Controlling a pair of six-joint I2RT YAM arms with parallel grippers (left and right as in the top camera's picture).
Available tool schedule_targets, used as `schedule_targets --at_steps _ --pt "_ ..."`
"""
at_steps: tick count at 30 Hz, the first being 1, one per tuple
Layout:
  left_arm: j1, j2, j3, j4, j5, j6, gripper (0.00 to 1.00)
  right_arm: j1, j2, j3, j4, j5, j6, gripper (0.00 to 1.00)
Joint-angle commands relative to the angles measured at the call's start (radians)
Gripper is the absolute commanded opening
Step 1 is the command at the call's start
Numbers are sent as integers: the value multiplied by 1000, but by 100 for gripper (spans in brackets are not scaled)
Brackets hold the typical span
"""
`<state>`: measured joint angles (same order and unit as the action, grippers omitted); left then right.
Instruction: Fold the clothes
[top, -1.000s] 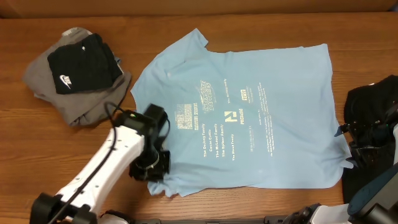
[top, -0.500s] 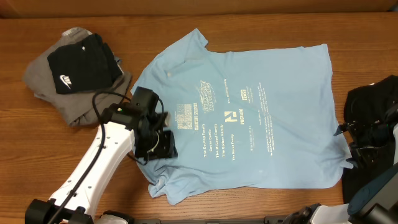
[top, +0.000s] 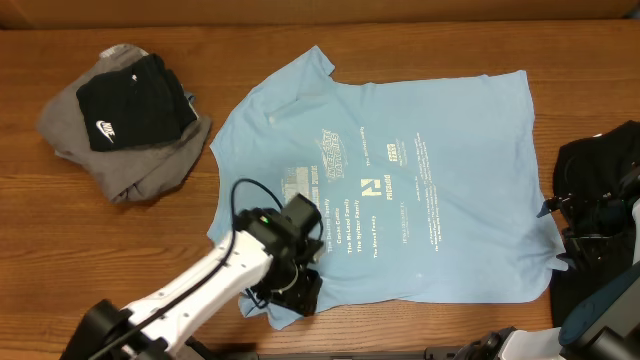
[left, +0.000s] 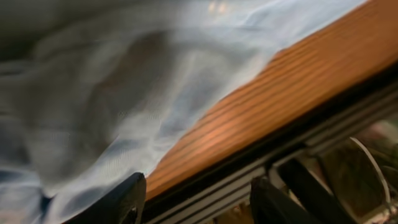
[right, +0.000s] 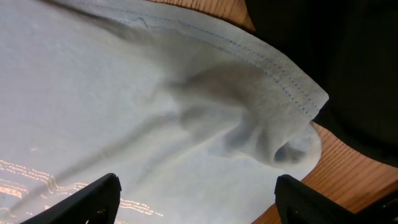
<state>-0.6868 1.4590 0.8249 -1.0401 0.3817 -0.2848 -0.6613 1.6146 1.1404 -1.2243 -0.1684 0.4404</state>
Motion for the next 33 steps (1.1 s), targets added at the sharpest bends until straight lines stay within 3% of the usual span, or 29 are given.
schedule_targets --at_steps 1,5,8,11,13,16,22,26,29,33 --pt "-21 47 -28 21 -93 -136 58 1 -14 12 0 -2 -3 83" --pt "-20 96 -32 45 -169 -211 60 1 -14 12 0 -2 -3 83" --pt "-21 145 -32 73 -141 -213 60 1 -14 12 0 -2 -3 83" --pt "-24 196 -32 73 -90 -212 54 1 -14 12 -1 -2 -3 83" --pt "-34 227 -32 78 -95 -208 42 1 -14 12 0 -2 -3 83" --pt "-35 243 -32 76 -72 -197 5 1 -14 12 -1 -2 -3 84" --pt "-5 212 71 -117 68 -69 4 1 -14 12 -2 -2 -3 84" --pt "47 198 210 -254 -24 -1 4 1 -14 12 0 -2 -3 84" --pt "108 198 304 -217 -119 24 4 1 -14 12 0 -2 -3 84" --pt "183 198 364 9 -274 50 8 1 -14 12 0 -2 -3 84"
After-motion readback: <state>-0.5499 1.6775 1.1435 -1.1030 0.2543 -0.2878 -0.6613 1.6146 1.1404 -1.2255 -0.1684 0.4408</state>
